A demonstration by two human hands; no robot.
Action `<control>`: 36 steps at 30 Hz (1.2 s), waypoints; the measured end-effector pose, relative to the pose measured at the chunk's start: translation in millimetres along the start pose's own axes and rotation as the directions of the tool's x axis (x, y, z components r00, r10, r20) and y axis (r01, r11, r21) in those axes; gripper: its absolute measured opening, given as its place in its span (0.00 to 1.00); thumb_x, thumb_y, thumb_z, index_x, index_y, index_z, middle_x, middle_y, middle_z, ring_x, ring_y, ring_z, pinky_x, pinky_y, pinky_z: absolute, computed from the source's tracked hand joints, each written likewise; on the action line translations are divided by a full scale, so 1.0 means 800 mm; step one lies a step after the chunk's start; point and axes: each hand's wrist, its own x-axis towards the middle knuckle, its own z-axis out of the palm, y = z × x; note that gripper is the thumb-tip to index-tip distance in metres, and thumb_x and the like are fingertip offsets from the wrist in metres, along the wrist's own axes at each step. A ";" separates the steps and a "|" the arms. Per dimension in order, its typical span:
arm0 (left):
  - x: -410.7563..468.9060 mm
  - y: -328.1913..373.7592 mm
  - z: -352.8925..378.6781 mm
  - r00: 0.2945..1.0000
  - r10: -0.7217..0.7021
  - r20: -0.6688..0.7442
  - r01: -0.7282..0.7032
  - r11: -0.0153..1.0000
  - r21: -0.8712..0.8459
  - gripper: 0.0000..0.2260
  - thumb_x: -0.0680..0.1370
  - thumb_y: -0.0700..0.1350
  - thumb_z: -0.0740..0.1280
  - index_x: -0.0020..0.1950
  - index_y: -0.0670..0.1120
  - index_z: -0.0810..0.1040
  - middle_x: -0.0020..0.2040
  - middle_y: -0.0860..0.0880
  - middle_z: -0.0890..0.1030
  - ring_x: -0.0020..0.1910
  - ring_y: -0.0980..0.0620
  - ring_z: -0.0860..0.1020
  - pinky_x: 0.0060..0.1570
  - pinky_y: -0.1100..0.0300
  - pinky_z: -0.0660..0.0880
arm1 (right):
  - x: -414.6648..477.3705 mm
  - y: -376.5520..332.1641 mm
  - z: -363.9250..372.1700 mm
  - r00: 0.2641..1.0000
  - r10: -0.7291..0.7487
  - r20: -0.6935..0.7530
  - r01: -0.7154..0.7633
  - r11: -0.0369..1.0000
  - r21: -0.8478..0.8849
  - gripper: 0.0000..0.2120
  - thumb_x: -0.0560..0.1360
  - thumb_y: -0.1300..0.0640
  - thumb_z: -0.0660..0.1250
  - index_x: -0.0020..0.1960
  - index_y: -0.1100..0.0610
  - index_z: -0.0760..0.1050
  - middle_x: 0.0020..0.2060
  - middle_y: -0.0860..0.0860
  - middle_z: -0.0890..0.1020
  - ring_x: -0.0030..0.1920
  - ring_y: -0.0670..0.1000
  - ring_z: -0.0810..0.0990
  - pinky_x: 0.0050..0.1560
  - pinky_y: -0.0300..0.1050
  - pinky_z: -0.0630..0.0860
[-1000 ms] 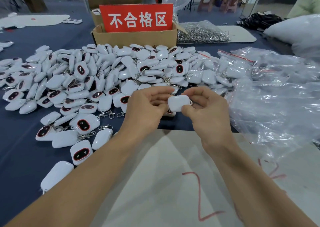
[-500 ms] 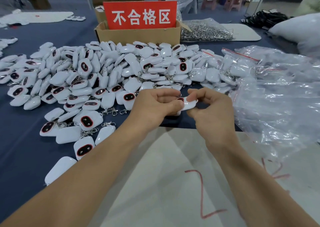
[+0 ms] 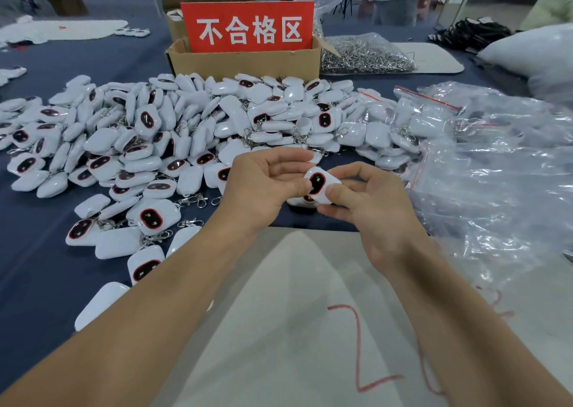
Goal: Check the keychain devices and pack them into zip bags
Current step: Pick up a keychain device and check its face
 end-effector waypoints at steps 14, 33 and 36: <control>-0.009 -0.002 0.003 1.000 -0.010 0.021 0.006 0.985 0.172 0.12 0.75 0.33 0.75 0.51 0.49 0.87 0.43 0.50 0.88 0.42 0.53 0.87 0.42 0.67 0.79 | 0.001 0.004 -0.002 0.982 -0.187 -0.012 0.173 0.931 -0.321 0.10 0.75 0.69 0.69 0.46 0.54 0.80 0.36 0.49 0.88 0.37 0.53 0.87 0.42 0.52 0.85; -0.002 0.001 0.000 0.988 -0.120 -0.096 0.129 0.987 0.095 0.13 0.76 0.37 0.74 0.37 0.54 0.89 0.39 0.48 0.87 0.32 0.55 0.83 0.38 0.64 0.80 | -0.019 -0.030 -0.050 0.824 -0.523 -0.215 0.212 0.639 -0.740 0.11 0.83 0.52 0.62 0.50 0.52 0.83 0.40 0.51 0.83 0.50 0.58 0.79 0.61 0.46 0.73; 0.002 -0.002 -0.002 0.980 -0.126 -0.153 0.141 0.986 0.086 0.10 0.76 0.39 0.75 0.39 0.52 0.89 0.41 0.47 0.88 0.35 0.52 0.83 0.42 0.60 0.82 | -0.027 -0.029 -0.038 0.570 -0.771 -0.283 0.408 0.565 -0.717 0.14 0.84 0.53 0.61 0.61 0.52 0.84 0.49 0.48 0.82 0.54 0.54 0.79 0.62 0.48 0.73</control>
